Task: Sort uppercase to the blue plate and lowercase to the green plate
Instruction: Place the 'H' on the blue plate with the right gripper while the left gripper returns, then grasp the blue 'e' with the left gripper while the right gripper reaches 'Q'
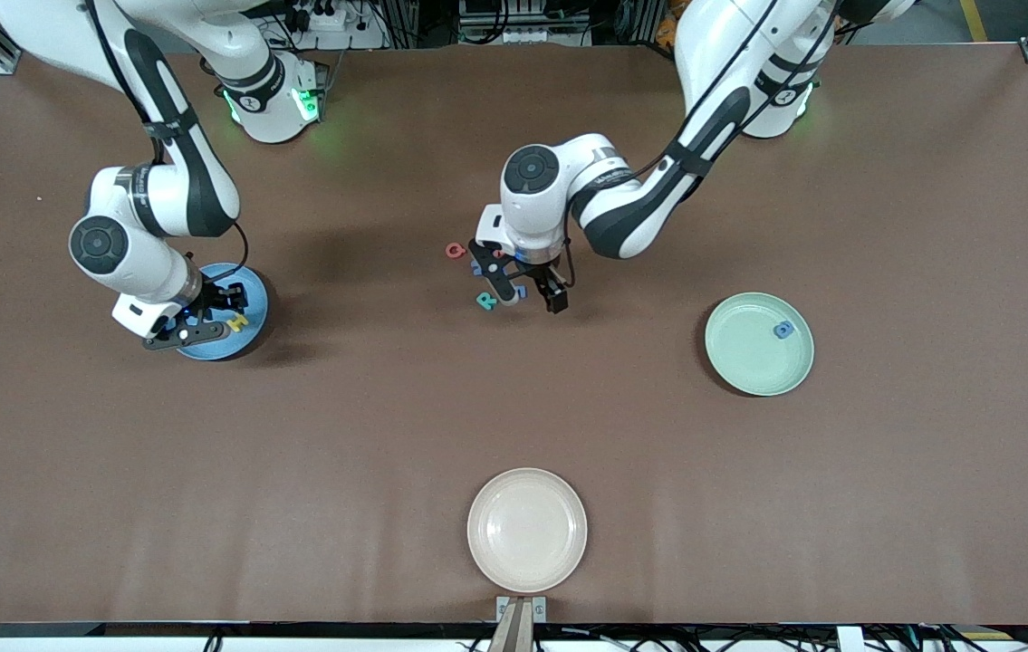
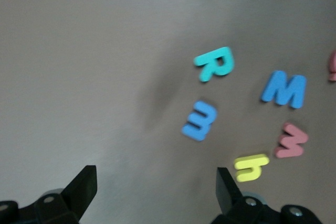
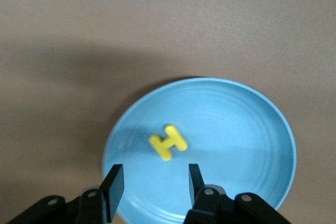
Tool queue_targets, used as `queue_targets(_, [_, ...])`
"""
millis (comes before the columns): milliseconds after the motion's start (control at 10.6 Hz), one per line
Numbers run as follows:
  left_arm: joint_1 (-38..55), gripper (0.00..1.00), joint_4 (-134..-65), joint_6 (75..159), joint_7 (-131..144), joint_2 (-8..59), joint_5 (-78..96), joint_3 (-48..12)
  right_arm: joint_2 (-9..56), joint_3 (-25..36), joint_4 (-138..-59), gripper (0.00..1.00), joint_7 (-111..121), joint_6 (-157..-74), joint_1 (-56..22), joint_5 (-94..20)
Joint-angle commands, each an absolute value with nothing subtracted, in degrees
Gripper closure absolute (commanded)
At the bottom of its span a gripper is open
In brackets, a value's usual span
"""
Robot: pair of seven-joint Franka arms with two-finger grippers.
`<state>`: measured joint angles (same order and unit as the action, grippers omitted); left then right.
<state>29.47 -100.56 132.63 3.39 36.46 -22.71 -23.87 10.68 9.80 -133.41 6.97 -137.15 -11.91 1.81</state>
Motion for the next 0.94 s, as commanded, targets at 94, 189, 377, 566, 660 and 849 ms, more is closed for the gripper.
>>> queue_targets(94, [30.7,0.00,-98.6,135.1,2.3,39.7,-27.5,-23.8,7.1,6.2,-134.6,0.42,-9.3,-135.4,-16.6,1.0])
queue_targets(189, [30.8,0.00,-98.2,135.9,2.3,40.4,-27.7,-23.8,7.1,6.2,-134.7,0.42,-13.3,-135.4,-18.8,1.0])
queue_targets(377, [30.8,0.00,-96.7,136.1,2.3,41.9,-27.8,-23.8,7.1,6.2,-136.7,0.42,-18.4,-138.5,-22.1,1.0])
queue_targets(566, [31.8,0.08,-95.7,136.1,2.3,43.4,-29.3,-23.8,6.9,6.2,-141.6,0.42,-25.7,-147.3,-26.0,1.0])
queue_targets(660, [32.0,0.10,-95.7,136.1,2.5,44.1,-29.9,-23.8,7.0,5.9,-142.6,0.42,-28.9,-149.9,-27.4,1.0])
queue_targets(849, [32.3,0.09,-95.7,136.1,2.5,44.2,-30.0,-23.8,7.0,1.1,-143.1,0.42,-37.9,-150.5,-28.6,1.0])
